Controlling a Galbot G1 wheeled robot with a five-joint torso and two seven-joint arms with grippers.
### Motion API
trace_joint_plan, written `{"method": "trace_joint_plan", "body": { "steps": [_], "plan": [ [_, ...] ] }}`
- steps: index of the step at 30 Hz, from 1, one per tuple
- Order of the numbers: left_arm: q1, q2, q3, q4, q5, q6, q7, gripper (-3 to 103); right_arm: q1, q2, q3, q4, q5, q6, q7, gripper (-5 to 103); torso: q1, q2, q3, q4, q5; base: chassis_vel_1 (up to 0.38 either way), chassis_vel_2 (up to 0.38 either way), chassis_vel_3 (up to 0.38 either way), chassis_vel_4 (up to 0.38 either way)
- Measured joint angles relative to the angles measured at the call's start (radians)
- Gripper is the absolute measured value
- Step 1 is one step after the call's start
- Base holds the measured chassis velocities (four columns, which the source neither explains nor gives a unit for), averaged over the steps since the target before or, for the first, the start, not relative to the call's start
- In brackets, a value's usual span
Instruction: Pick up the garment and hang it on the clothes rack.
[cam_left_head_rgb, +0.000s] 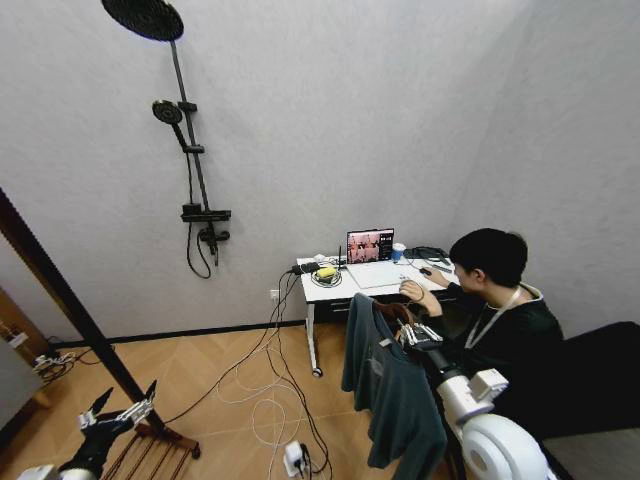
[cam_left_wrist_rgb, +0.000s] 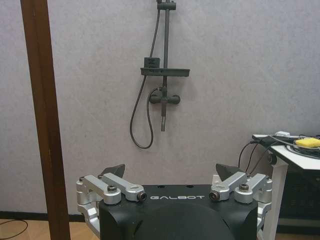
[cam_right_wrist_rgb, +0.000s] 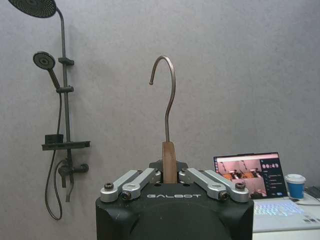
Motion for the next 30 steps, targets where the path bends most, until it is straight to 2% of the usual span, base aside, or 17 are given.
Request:
{"method": "trace_joint_plan", "body": {
  "steps": [16, 24, 30],
  "plan": [
    [0.000, 0.000, 0.000, 0.000, 0.000, 0.000, 0.000, 100, 0.181, -0.019, -0.131, -0.026, 0.041, -0.050, 0.030, 10, 0.000, 0.000, 0.000, 0.0002, 0.0000, 0.047, 0.038, 0.045, 0.041],
    [0.000, 0.000, 0.000, 0.000, 0.000, 0.000, 0.000, 100, 0.215, -0.018, -0.168, -0.008, 0.046, -0.068, 0.035, 10, 0.000, 0.000, 0.000, 0.0001, 0.0001, 0.104, 0.100, 0.105, 0.099],
    [0.000, 0.000, 0.000, 0.000, 0.000, 0.000, 0.000, 100, 0.219, -0.021, -0.187, 0.018, 0.084, -0.089, 0.036, 10, 0.000, 0.000, 0.000, 0.0003, 0.0001, 0.126, 0.113, 0.128, 0.118]
  ]
}}
